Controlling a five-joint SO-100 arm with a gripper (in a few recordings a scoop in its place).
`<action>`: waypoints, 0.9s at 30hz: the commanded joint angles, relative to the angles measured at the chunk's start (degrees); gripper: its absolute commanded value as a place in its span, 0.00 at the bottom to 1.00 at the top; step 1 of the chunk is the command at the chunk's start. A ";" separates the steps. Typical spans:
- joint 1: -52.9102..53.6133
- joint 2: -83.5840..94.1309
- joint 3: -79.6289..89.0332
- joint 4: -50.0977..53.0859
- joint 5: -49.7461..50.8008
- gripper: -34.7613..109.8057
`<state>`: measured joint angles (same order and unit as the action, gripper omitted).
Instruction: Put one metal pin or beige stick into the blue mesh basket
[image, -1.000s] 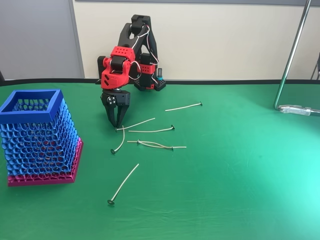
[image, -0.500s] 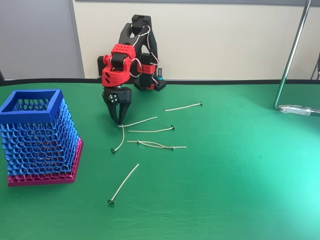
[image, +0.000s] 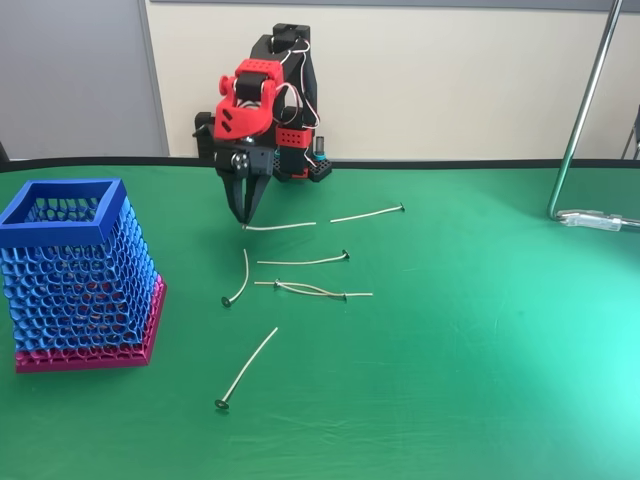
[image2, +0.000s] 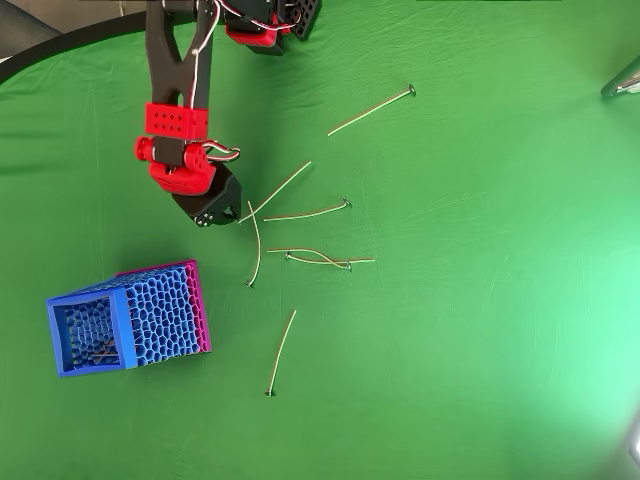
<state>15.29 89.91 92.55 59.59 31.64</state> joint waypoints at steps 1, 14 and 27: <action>0.00 5.62 -1.58 1.23 -3.08 0.25; 3.16 11.87 -13.10 1.05 -14.41 0.25; 6.50 12.30 -24.96 -10.63 -25.93 0.24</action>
<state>21.09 100.46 71.54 51.68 7.47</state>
